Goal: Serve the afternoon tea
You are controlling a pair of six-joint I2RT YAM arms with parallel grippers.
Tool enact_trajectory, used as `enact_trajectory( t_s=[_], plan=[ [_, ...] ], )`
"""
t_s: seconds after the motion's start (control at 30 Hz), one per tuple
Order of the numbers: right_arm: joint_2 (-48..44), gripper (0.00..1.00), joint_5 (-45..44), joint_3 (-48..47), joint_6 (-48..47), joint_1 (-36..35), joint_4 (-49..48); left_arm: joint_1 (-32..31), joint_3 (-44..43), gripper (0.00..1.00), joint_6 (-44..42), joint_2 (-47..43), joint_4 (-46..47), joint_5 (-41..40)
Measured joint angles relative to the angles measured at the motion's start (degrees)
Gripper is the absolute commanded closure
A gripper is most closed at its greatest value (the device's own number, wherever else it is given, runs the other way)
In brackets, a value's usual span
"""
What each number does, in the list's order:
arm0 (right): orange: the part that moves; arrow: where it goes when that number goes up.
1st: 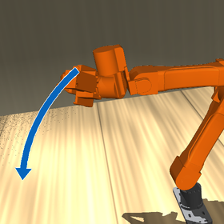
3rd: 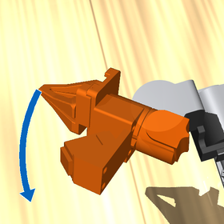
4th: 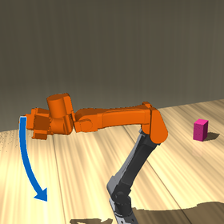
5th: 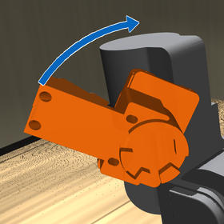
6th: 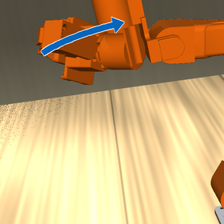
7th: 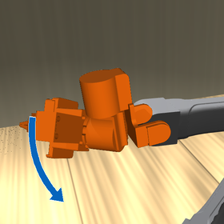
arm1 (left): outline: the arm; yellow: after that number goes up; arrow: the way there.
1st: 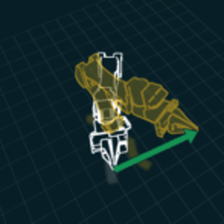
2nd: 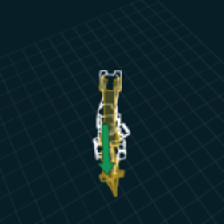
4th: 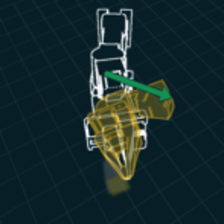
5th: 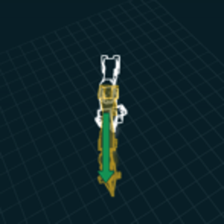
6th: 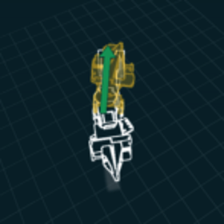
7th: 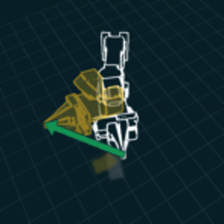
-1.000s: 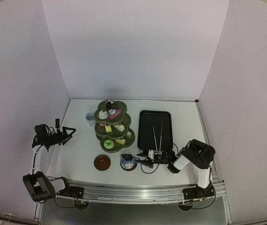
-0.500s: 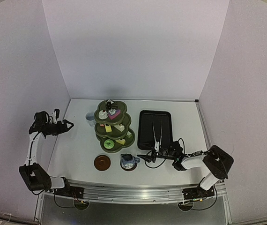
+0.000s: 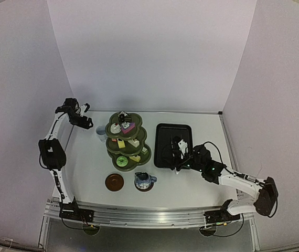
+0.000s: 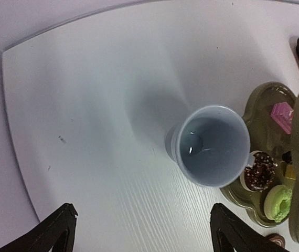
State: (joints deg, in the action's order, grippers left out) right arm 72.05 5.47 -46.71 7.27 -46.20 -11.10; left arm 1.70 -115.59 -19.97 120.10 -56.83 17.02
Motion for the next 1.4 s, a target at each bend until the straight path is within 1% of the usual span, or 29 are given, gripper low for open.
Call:
enact_trajectory(
  t_s=[0.13, 0.23, 0.27, 0.47, 0.63, 0.87, 0.97, 1.07, 1.1, 1.13, 1.17, 1.23, 1.3, 1.4],
  plan=[
    [-4.0, 0.3, -2.7, -0.1, 2.7, 0.0, 8.2, -4.0, -6.6, 0.17, -1.4, 8.9, 0.3, -0.8],
    [-7.1, 0.3, -3.8, -0.2, 4.0, 0.0, 11.9, -6.1, -10.4, 0.24, -1.4, 13.0, 0.6, -0.8],
    [-7.9, 0.3, -4.1, -0.2, 4.3, 0.0, 12.9, -6.5, -11.0, 0.28, -1.5, 13.7, 0.9, -0.9],
    [-9.6, 0.3, -6.6, -1.2, 5.0, 0.0, 17.4, -5.9, -11.2, 0.43, -2.6, 14.6, 1.4, -2.5],
    [-9.6, 0.3, -7.6, -1.9, 5.0, 0.0, 19.3, -5.2, -11.0, 0.52, -4.2, 14.6, 1.3, -2.3],
    [-9.6, 0.3, -8.1, -1.9, 5.1, 0.0, 19.9, -5.5, -10.8, 0.56, -5.0, 15.2, 1.4, -2.0],
    [-9.6, 0.3, -8.1, -1.9, 5.4, 0.0, 20.0, -5.9, -10.8, 0.65, -5.8, 15.9, 1.5, -2.1],
    [-9.7, 0.3, -8.0, -1.9, 5.7, 0.0, 20.2, -6.6, -10.8, 0.84, -6.2, 16.7, 1.7, -2.3],
    [-9.7, 0.3, -8.0, -1.9, 5.7, 0.0, 20.3, -6.8, -10.8, 0.94, -6.3, 17.0, 1.8, -2.3],
    [-9.8, 0.3, -8.0, -1.9, 5.8, 0.0, 20.3, -7.0, -10.8, 0.98, -6.3, 17.3, 1.7, -2.3],
    [-10.0, 0.3, -8.0, -1.9, 5.8, 0.0, 20.3, -7.2, -10.8, 1.0, -6.0, 17.6, 1.7, -2.5],
    [-10.6, 0.3, -8.0, -1.9, 5.8, 0.0, 20.6, -7.3, -11.8, 1.0, -4.6, 17.8, 0.8, -2.1],
    [-11.4, 0.3, -7.8, -1.9, 5.8, 0.0, 20.9, -7.4, -12.5, 1.0, -3.1, 17.8, -0.1, -3.8],
    [-12.8, 0.3, -7.8, -1.9, 5.6, 0.0, 21.2, -7.0, -10.9, 1.0, 0.5, 16.9, -0.8, -4.5]
  ],
)
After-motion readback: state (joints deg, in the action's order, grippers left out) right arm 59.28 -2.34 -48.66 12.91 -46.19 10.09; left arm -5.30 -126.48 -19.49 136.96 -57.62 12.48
